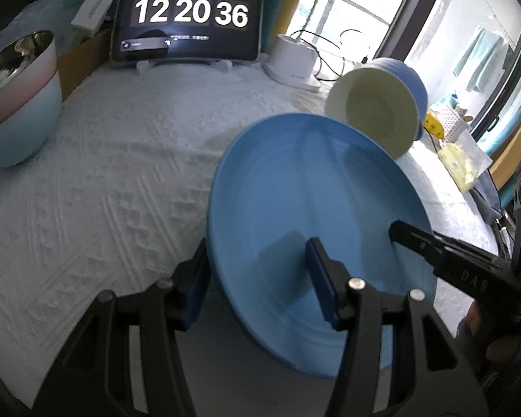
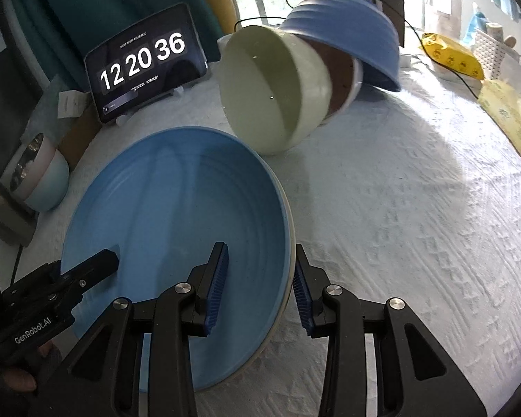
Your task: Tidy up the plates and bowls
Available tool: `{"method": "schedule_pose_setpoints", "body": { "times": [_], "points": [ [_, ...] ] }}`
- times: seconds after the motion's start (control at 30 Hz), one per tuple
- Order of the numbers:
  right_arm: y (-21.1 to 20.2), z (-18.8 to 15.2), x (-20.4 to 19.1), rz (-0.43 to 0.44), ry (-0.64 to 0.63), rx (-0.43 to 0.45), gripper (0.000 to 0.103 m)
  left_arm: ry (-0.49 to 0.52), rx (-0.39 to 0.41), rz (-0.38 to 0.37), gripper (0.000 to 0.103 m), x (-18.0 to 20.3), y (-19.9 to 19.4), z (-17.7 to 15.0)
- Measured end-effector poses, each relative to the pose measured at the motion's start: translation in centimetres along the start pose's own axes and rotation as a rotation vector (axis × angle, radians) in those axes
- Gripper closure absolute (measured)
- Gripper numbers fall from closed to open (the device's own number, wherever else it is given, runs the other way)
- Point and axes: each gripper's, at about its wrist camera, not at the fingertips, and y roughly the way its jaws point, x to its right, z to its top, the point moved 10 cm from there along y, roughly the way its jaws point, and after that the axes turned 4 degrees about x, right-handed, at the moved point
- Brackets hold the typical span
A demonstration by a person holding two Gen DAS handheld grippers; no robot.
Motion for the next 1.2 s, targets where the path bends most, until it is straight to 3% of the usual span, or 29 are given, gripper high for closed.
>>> {"method": "schedule_pose_setpoints", "body": {
  "times": [0.63,0.97,1.2],
  "points": [
    [1.4,0.3,-1.4,-0.004,-0.039,-0.001,0.064,-0.009,-0.01,0.028,0.046,-1.6,0.6,0.1],
    [0.8,-0.1,-0.9,0.004,-0.05,-0.002,0.064,0.008,0.11,0.102,0.045,-2.0,-1.7,1.6],
    [-0.4,0.1,0.0,-0.004,-0.04,0.026,0.063,0.019,0.174,0.112,0.043,-1.5,-3.3,2.8]
  ]
}}
